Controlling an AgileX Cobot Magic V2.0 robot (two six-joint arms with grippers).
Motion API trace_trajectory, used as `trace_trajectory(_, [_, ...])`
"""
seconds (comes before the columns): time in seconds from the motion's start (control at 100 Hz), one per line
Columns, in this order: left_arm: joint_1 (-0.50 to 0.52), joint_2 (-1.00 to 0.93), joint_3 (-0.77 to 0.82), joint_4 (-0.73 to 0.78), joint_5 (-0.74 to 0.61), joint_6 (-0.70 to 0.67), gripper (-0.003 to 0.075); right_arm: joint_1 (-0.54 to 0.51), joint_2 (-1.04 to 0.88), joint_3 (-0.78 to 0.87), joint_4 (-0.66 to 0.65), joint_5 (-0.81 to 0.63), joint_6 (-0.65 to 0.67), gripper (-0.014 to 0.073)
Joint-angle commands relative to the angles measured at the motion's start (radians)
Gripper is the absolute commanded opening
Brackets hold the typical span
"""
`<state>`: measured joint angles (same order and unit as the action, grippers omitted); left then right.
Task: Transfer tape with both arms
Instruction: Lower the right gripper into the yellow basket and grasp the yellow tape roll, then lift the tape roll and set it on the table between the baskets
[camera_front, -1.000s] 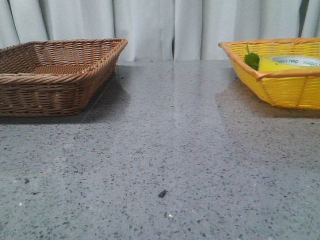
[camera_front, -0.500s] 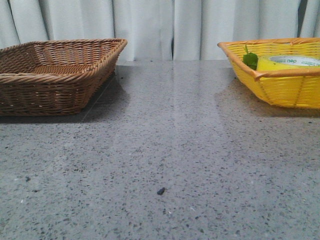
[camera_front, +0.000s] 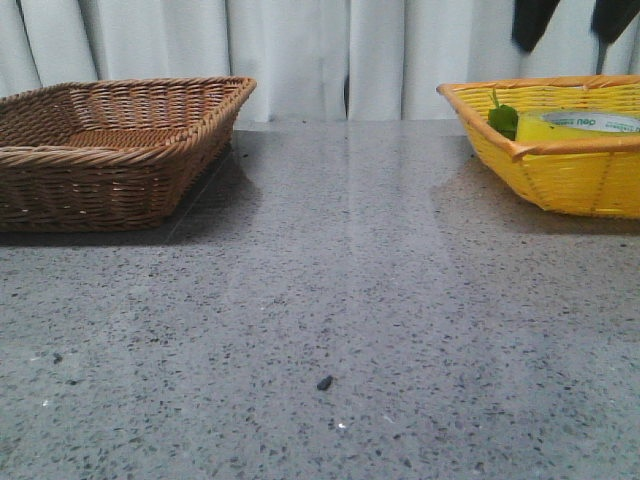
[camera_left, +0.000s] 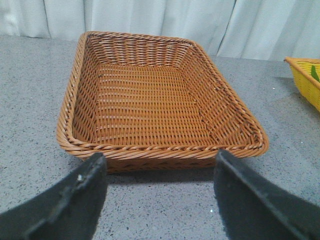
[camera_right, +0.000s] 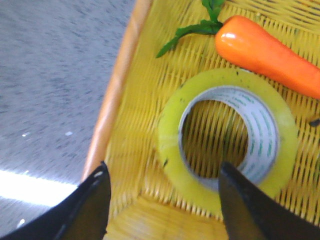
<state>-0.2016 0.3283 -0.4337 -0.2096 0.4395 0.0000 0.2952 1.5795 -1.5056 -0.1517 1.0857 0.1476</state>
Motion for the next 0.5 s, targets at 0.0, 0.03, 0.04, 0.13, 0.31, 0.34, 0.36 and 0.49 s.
trace_trajectory(0.0, [-0.006,0.014,-0.036,-0.016,-0.068,0.0,0.0427,-0.023,0.064,-0.105,-0.044,0.018,-0.01,0.0394])
trace_trajectory(0.03, [-0.006,0.014,-0.036,-0.016,-0.065,0.0,0.0427,-0.027,0.096,-0.12,-0.044,0.025,-0.01,0.0393])
trace_trajectory(0.04, [-0.006,0.014,-0.036,-0.016,-0.065,0.0,0.0427,-0.027,0.102,-0.127,-0.044,0.027,-0.01,0.0394])
trace_trajectory(0.13, [-0.006,0.014,-0.036,-0.021,-0.054,0.0,0.0427,-0.052,0.164,-0.152,-0.028,0.041,-0.001,0.0393])
trace_trajectory(0.31, [-0.006,0.014,-0.036,-0.035,-0.007,0.0,0.0427,-0.093,0.227,-0.152,0.067,0.042,-0.001,0.0364])
trace_trajectory(0.34, [-0.006,0.014,-0.036,-0.035,-0.005,0.0,0.0427,-0.093,0.23,-0.152,0.067,0.041,-0.001,0.0325])
trace_trajectory(0.36, [-0.006,0.014,-0.036,-0.035,-0.004,0.0,0.0427,-0.095,0.232,-0.152,0.067,0.036,-0.001,0.0282])
trace_trajectory(0.49, [-0.006,0.014,-0.036,-0.035,-0.004,0.0,0.0427,-0.101,0.207,-0.16,0.04,0.001,-0.019,-0.0065])
